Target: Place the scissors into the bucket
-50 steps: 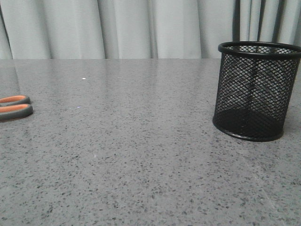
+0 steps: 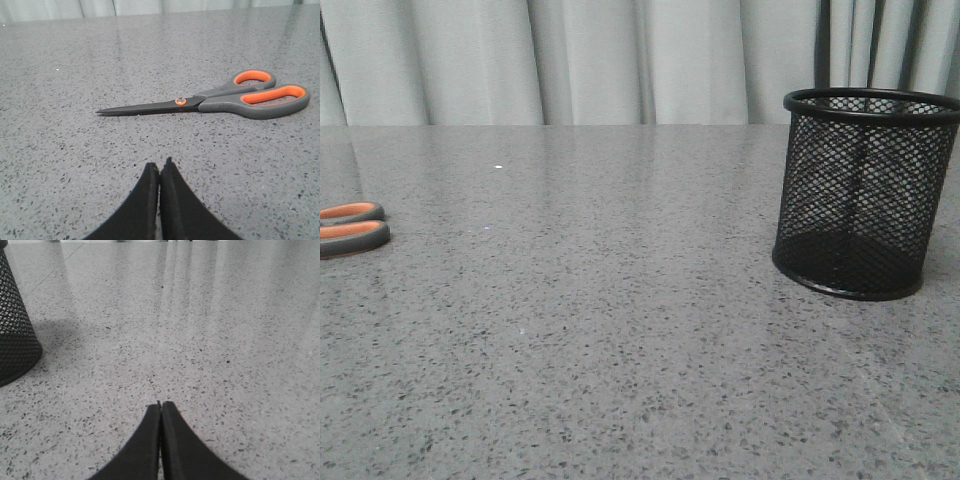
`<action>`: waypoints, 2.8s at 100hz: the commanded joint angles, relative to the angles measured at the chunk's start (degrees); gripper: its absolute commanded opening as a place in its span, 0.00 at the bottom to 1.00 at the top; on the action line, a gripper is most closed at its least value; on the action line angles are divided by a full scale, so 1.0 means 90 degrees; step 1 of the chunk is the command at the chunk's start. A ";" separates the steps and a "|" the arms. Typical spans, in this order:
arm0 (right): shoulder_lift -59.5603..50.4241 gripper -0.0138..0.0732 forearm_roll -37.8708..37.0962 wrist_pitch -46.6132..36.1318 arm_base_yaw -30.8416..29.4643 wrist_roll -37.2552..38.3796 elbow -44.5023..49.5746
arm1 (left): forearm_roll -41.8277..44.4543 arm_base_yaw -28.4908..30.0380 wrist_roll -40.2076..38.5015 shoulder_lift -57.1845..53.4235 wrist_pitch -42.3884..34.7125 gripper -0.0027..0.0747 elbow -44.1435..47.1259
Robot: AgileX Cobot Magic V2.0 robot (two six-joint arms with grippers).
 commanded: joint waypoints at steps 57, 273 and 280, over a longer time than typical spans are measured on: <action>-0.0106 0.11 -0.0362 -0.2006 -0.0039 0.0002 0.0124 | -0.1607 0.0021 -0.0021 -0.0169 -0.1120 0.01 0.0175; 0.2544 0.67 0.2425 0.1829 0.0756 -0.0628 -0.4004 | 0.0023 -0.0885 0.8089 0.9994 0.5162 0.52 -0.8161; 0.2544 0.67 0.2406 0.1816 0.0756 -0.0628 -0.4004 | -0.0010 -0.0721 0.8099 1.0036 0.5162 0.52 -0.8161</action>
